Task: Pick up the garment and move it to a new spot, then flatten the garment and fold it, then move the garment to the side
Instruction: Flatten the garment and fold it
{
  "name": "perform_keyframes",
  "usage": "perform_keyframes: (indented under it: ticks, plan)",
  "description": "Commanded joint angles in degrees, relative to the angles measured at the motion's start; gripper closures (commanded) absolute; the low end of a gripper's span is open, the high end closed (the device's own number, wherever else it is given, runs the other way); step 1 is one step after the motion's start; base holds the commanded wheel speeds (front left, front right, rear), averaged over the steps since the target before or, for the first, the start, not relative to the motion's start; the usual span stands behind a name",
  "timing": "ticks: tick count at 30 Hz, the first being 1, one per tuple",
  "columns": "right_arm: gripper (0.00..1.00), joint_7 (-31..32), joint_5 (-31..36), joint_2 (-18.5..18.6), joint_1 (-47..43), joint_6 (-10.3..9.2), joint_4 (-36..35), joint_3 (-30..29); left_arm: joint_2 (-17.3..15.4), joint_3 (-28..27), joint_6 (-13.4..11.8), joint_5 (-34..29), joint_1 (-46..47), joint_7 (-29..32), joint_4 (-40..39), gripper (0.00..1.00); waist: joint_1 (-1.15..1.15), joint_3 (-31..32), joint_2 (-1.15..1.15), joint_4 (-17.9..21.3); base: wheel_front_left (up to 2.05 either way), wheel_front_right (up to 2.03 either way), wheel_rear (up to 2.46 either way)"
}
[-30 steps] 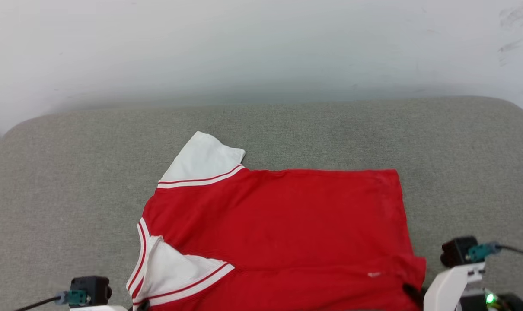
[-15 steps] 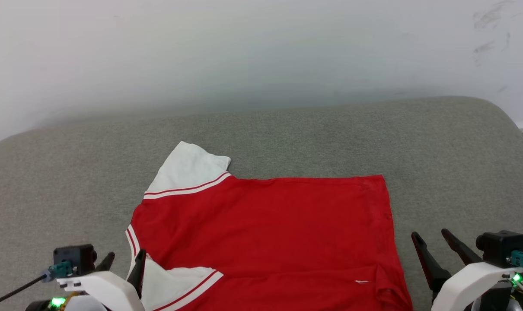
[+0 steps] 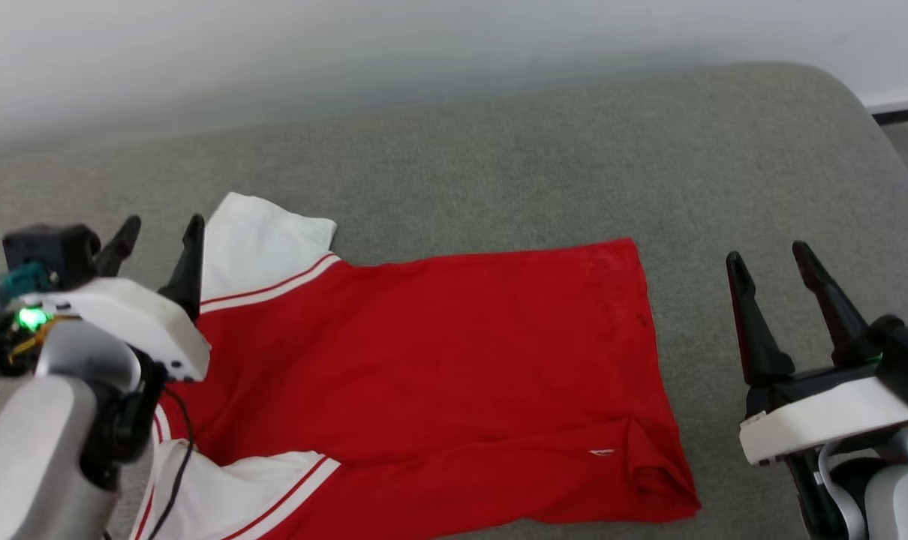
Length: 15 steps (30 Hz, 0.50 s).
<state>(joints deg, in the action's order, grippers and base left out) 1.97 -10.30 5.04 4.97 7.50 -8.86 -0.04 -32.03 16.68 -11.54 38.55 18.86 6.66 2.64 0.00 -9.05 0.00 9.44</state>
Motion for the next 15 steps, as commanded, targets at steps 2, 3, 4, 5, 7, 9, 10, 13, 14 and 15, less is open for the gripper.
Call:
perform_keyframes:
  ticks: [2,3,4,5,7,9,10,13,14,15]
  plan:
    - [0.00,-1.2,0.7,-0.9,2.2,-0.02,-0.8,0.0,-1.7,0.6,2.2,-0.7,5.5,1.9,1.2,0.00,0.00,-7.4,0.00,3.1,0.00,0.00,0.00]
    - [0.00,-1.7,0.7,-1.1,3.0,-0.02,-1.0,0.3,-2.2,0.8,3.3,-0.7,7.9,2.7,1.6,0.00,0.00,-8.7,0.00,3.5,0.00,0.00,0.00]
    - [0.00,-2.0,0.8,-1.4,3.6,-0.02,-1.0,0.5,-2.7,1.1,4.3,-0.7,10.0,3.7,2.2,0.00,0.00,-9.9,0.00,4.0,0.00,0.00,0.00]
    - [0.00,-2.1,0.7,-1.5,4.0,-0.02,-0.8,0.5,-3.4,1.3,5.4,-0.6,12.1,4.9,2.8,0.00,0.00,-11.1,0.00,4.4,0.00,0.00,0.00]
    - [0.00,-2.7,0.5,-1.8,4.9,-0.03,-0.7,0.7,-4.5,1.6,7.4,0.1,16.8,8.1,4.1,0.00,0.00,-13.4,0.00,5.1,0.00,0.00,0.00]
    - [0.00,-3.4,0.4,-2.1,5.7,-0.02,-0.1,1.2,-5.9,2.2,9.4,0.9,21.1,12.0,6.2,0.00,0.00,-15.1,0.00,5.8,0.00,0.00,0.00]
    - [0.00,-3.6,0.1,-2.1,6.0,-0.02,0.2,1.4,-6.7,2.8,10.6,1.1,23.0,14.3,7.1,0.00,0.00,-15.9,0.00,6.2,0.00,0.00,0.00]
    - [0.00,-4.6,-0.5,-2.2,6.7,-0.02,1.2,1.9,-9.1,4.4,13.8,2.4,27.9,22.5,10.3,0.00,0.00,-17.9,0.00,7.4,0.00,0.00,0.00]
    - [0.00,-4.7,-0.8,-2.2,6.8,-0.02,1.8,2.1,-9.9,4.9,14.6,3.0,29.3,25.2,11.4,0.00,0.00,-18.3,0.00,7.8,0.00,0.00,0.00]
    - [0.00,-4.8,-1.3,-2.2,7.0,-0.02,2.3,2.4,-11.0,5.4,15.2,3.4,30.3,28.1,12.4,0.00,0.00,-18.8,0.00,8.2,0.00,0.00,0.00]
